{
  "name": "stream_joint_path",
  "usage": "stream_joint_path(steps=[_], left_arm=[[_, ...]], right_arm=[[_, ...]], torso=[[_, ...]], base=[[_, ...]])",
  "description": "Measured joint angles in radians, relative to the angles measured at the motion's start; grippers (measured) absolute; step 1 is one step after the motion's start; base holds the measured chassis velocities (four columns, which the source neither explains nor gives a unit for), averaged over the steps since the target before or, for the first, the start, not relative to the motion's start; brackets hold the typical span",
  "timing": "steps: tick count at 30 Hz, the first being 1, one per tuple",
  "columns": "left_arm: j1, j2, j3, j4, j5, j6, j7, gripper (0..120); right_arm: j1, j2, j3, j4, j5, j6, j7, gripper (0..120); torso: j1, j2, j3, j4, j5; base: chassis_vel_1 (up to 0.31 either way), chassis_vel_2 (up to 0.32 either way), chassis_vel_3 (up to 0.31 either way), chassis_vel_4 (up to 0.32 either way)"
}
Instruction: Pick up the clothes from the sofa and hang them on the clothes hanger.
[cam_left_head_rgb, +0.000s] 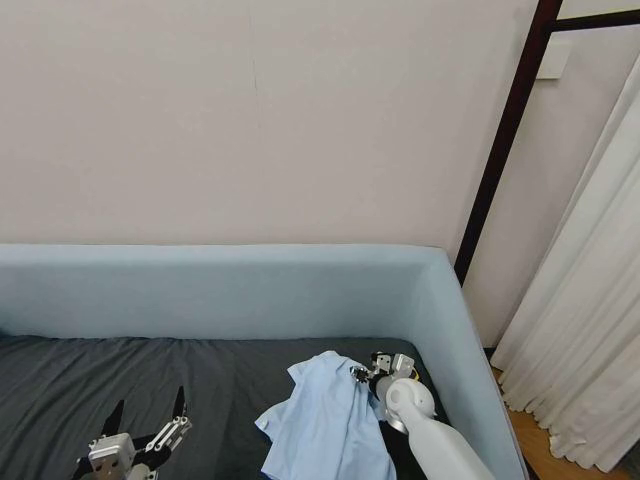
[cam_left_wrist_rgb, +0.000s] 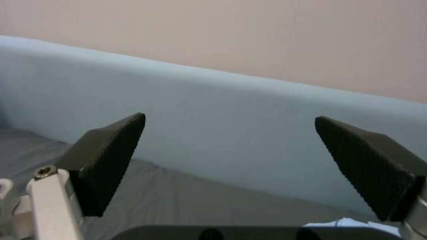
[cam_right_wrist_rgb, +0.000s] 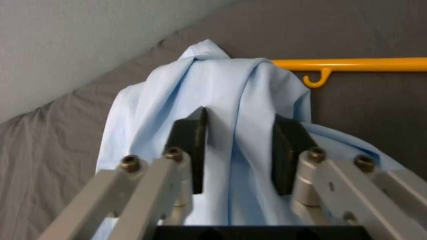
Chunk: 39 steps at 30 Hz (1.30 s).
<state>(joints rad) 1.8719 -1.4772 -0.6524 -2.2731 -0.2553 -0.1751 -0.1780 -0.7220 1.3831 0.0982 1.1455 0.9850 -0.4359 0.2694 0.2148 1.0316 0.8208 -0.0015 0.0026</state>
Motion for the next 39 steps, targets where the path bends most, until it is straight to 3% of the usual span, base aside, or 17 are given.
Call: stream_joint_path(steps=[6, 9, 14, 22, 25, 35, 39], left_arm=[[-0.008, 0.007, -0.001, 0.014, -0.001, -0.005, -0.004, 100], [-0.012, 0.006, 0.001, 0.017, -0.001, -0.005, -0.005, 100], [-0.019, 0.006, 0.005, 0.019, -0.001, -0.005, -0.014, 100], [-0.032, 0.021, 0.0, 0.026, -0.012, -0.002, -0.022, 100], [-0.044, 0.018, 0.007, 0.039, -0.015, -0.002, -0.023, 100], [-0.057, 0.013, 0.016, 0.055, -0.014, -0.002, -0.023, 100], [-0.059, 0.012, 0.017, 0.062, -0.012, -0.002, -0.022, 100]], right_arm=[[-0.017, -0.017, -0.013, 0.022, -0.014, 0.05, -0.037, 4], [-0.02, -0.027, -0.016, 0.03, -0.015, 0.058, -0.047, 0], [-0.023, -0.052, -0.022, 0.059, -0.011, 0.078, -0.075, 0], [-0.055, -0.154, -0.053, 0.243, 0.05, 0.176, -0.206, 0], [-0.059, -0.228, -0.075, 0.37, 0.074, 0.238, -0.303, 0], [0.009, -0.316, -0.101, 0.475, 0.066, 0.39, -0.552, 0], [-0.149, -0.354, -0.118, 0.474, -0.082, 0.459, -0.678, 0]], torso=[[0.0, 0.0, 0.0, 0.0, 0.0001], [0.0, 0.0, 0.0, 0.0, 0.0001], [0.0, 0.0, 0.0, 0.0001, 0.0002], [0.0, 0.0, 0.0, -0.0002, 0.0003], [0.0, 0.0, 0.0, -0.0001, 0.0002], [0.0, 0.0, 0.0, 0.0003, 0.0001], [0.0, 0.0, 0.0, -0.0003, 0.0002]], base=[[0.0, 0.0, 0.0, 0.0], [0.0, 0.0, 0.0, 0.0], [0.0, 0.0, 0.0, 0.0], [0.0, 0.0, 0.0, 0.0], [0.0, 0.0, 0.0, 0.0], [0.0, 0.0, 0.0, 0.0], [0.0, 0.0, 0.0, 0.0]])
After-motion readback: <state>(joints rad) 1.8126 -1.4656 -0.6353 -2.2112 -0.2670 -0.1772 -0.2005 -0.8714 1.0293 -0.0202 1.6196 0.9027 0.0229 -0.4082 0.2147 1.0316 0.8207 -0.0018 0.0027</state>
